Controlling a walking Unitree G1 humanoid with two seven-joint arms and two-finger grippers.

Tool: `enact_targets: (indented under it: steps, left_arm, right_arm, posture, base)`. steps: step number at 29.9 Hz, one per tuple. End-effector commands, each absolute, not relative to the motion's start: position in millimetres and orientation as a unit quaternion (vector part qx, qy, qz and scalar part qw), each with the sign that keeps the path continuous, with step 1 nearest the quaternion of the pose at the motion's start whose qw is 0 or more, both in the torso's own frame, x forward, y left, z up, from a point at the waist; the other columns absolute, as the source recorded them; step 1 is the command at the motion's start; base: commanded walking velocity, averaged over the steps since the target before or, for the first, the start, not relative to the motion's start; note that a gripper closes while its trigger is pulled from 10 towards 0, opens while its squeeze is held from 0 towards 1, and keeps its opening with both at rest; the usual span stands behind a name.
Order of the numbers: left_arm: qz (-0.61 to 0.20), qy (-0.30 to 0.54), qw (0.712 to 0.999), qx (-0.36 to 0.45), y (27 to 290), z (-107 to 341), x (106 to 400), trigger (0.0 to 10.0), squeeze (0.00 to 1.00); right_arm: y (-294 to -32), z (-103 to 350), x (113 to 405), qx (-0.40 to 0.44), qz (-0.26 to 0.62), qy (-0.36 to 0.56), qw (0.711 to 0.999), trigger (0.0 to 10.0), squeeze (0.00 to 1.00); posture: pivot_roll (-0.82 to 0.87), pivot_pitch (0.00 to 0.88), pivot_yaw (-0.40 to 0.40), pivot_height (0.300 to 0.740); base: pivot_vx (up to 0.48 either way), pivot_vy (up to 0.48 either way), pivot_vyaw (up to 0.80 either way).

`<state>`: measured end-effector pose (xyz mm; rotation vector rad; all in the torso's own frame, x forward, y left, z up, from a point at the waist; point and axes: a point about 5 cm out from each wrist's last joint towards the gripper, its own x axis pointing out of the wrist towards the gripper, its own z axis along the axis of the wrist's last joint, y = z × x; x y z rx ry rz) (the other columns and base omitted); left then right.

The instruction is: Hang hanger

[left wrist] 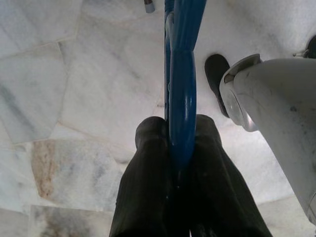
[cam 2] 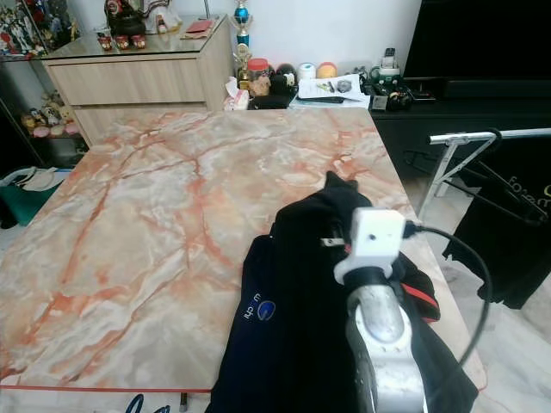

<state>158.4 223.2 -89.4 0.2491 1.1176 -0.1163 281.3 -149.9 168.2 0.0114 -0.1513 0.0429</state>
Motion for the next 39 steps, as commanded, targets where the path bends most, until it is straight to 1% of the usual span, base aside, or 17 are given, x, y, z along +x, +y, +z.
enact_targets:
  steps: [1, 3, 7, 9, 12, 14, 16, 21, 25, 27, 28, 31, 39]
  left_arm:
    - [-0.055, 0.538, 0.832, 0.123, 226, -91, 153, 10.0, 0.0]
    - [-0.055, 0.538, 0.832, 0.124, 226, -91, 153, 10.0, 0.0]
    - [-0.057, 0.539, 0.831, 0.126, 226, -91, 152, 10.0, 0.0]
    - [-0.058, 0.539, 0.831, 0.126, 226, -91, 153, 10.0, 0.0]
    - [-0.058, 0.539, 0.831, 0.126, 226, -91, 153, 10.0, 0.0]
    - [-0.059, 0.539, 0.83, 0.126, 226, -91, 153, 10.0, 0.0]
    - [-0.062, 0.54, 0.829, 0.129, 226, -91, 153, 10.0, 0.0]
    - [-0.055, 0.539, 0.832, 0.123, 225, -91, 153, 10.0, 0.0]
    - [-0.051, 0.538, 0.832, 0.123, 226, -91, 153, 10.0, 0.0]
    - [-0.051, 0.538, 0.832, 0.123, 225, -91, 153, 10.0, 0.0]
    - [-0.05, 0.538, 0.833, 0.121, 225, -92, 152, 10.0, 0.0]
    - [-0.052, 0.539, 0.832, 0.123, 225, -92, 152, 10.0, 0.0]
    - [-0.053, 0.536, 0.834, 0.12, 225, -91, 153, 10.0, 0.0]
  right_arm:
    - [-147, 160, 276, -0.002, 0.028, -0.05, 0.998, 10.0, 0.02]
    - [-143, 156, 275, -0.009, 0.036, -0.04, 0.999, 10.0, 0.0]
    - [-138, 159, 278, -0.004, 0.041, -0.041, 0.998, 10.0, 0.0]
    - [-136, 161, 280, -0.011, 0.045, -0.042, 0.998, 10.0, 0.0]
    - [-137, 157, 285, -0.03, 0.04, -0.02, 0.999, 10.0, 0.0]
    - [-140, 153, 293, -0.046, 0.027, 0.003, 0.999, 10.0, 0.0]
    - [-141, 158, 306, -0.067, 0.016, -0.002, 0.998, 10.0, 0.0]
    - [-132, 176, 318, -0.032, 0.03, -0.031, 0.999, 10.0, 0.0]
    - [-125, 170, 311, -0.034, 0.041, -0.025, 0.998, 10.0, 0.0]
    - [-126, 165, 306, -0.032, 0.039, -0.022, 0.998, 10.0, 0.0]
    - [-131, 159, 297, -0.021, 0.029, -0.016, 0.999, 10.0, 0.0]
    - [-137, 155, 288, -0.015, 0.016, -0.01, 1.0, 10.0, 0.0]
    - [-140, 160, 291, -0.014, 0.01, -0.023, 1.0, 10.0, 0.0]
  posture:
    - [-0.11, 0.031, 0.08, 0.74]
    - [-0.11, 0.03, 0.08, 0.74]
    - [-0.11, 0.027, 0.081, 0.74]
    - [-0.11, 0.028, 0.08, 0.74]
    - [-0.1, 0.034, 0.078, 0.74]
    - [-0.11, 0.044, 0.084, 0.74]
    - [-0.1, 0.048, 0.087, 0.74]
    - [-0.08, 0.046, 0.076, 0.74]
    - [-0.08, 0.059, 0.068, 0.74]
    - [-0.08, 0.065, 0.07, 0.74]
    - [-0.09, 0.068, 0.073, 0.74]
    - [-0.1, 0.072, 0.078, 0.74]
    - [-0.09, 0.071, 0.073, 0.74]
  base:
    - [0.0, 0.0, 0.0]
    - [0.0, 0.0, 0.0]
    - [0.0, 0.0, 0.0]
    - [0.0, 0.0, 0.0]
    - [0.0, 0.0, 0.0]
    - [0.0, 0.0, 0.0]
    - [0.0, 0.0, 0.0]
    - [0.0, 0.0, 0.0]
    - [0.0, 0.0, 0.0]
    - [0.0, 0.0, 0.0]
    - [0.0, 0.0, 0.0]
    - [0.0, 0.0, 0.0]
    - [0.0, 0.0, 0.0]
